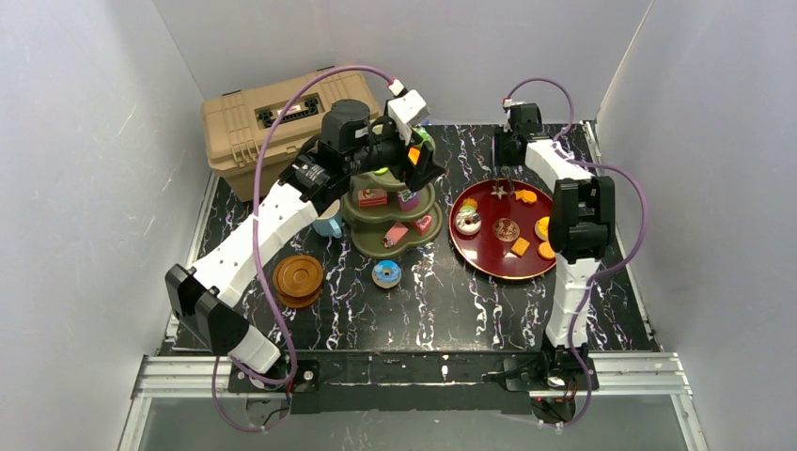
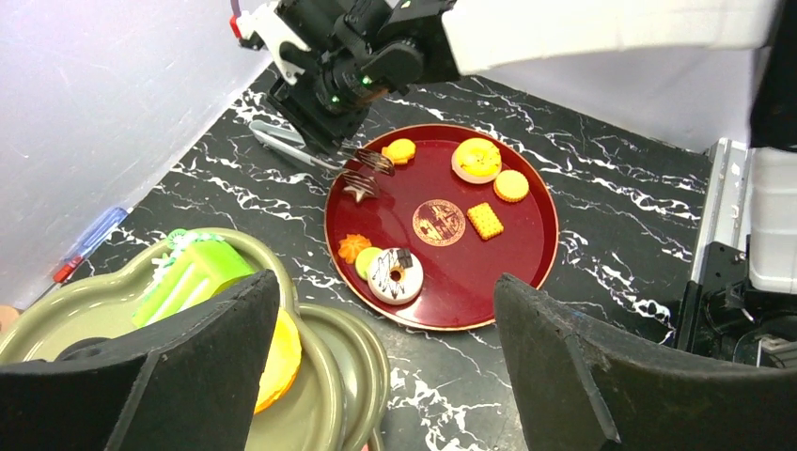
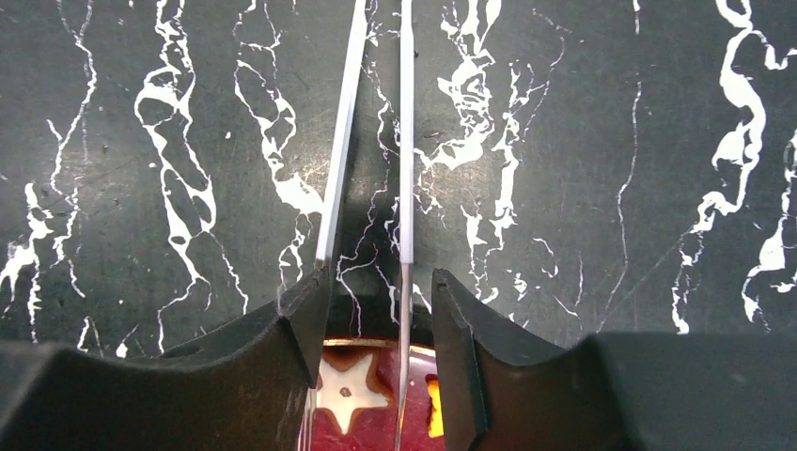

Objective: Serve the afternoon tea
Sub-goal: Pick up the clamp from the center of the board.

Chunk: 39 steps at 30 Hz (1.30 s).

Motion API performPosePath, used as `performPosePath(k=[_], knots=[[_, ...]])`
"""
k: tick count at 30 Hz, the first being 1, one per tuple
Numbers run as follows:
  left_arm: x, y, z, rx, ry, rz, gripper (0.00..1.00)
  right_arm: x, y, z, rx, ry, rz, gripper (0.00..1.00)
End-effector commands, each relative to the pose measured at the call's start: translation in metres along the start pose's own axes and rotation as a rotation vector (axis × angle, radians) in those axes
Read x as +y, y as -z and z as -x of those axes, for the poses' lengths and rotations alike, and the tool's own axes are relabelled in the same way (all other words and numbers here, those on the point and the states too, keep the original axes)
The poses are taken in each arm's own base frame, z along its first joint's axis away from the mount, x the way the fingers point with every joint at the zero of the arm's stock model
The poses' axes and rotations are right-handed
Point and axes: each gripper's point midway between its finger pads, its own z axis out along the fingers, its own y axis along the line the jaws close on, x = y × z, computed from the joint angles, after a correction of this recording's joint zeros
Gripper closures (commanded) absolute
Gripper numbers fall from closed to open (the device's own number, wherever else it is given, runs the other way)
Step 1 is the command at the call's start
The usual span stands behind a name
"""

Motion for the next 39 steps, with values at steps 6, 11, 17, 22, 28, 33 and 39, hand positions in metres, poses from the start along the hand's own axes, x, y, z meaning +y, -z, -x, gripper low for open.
performPosePath(k=[6, 11, 17, 22, 28, 33, 39], knots=[[-0.006, 0.029, 0.030, -0.072, -0.009, 0.007, 0.17, -0.004, -0.020, 0.016, 0.011, 0.006, -0.023, 0.51], [-0.007, 0.031, 0.028, -0.068, -0.008, 0.006, 0.17, -0.009, -0.027, 0.016, 0.016, 0.011, -0.032, 0.52], [-0.007, 0.031, 0.027, -0.068, -0.006, 0.006, 0.17, -0.013, -0.028, 0.016, 0.008, -0.014, -0.021, 0.53], [-0.006, 0.031, 0.026, -0.068, -0.009, 0.006, 0.17, -0.002, -0.019, 0.027, -0.031, -0.029, 0.017, 0.53], [-0.005, 0.030, 0.024, -0.066, -0.008, 0.009, 0.17, 0.011, -0.014, 0.042, -0.063, -0.022, 0.025, 0.51], [-0.005, 0.033, 0.025, -0.066, -0.007, 0.014, 0.17, 0.024, -0.021, 0.039, -0.046, -0.022, 0.038, 0.51], [-0.004, 0.036, 0.025, -0.067, -0.008, 0.019, 0.17, 0.024, -0.035, 0.031, -0.011, -0.019, 0.017, 0.52]])
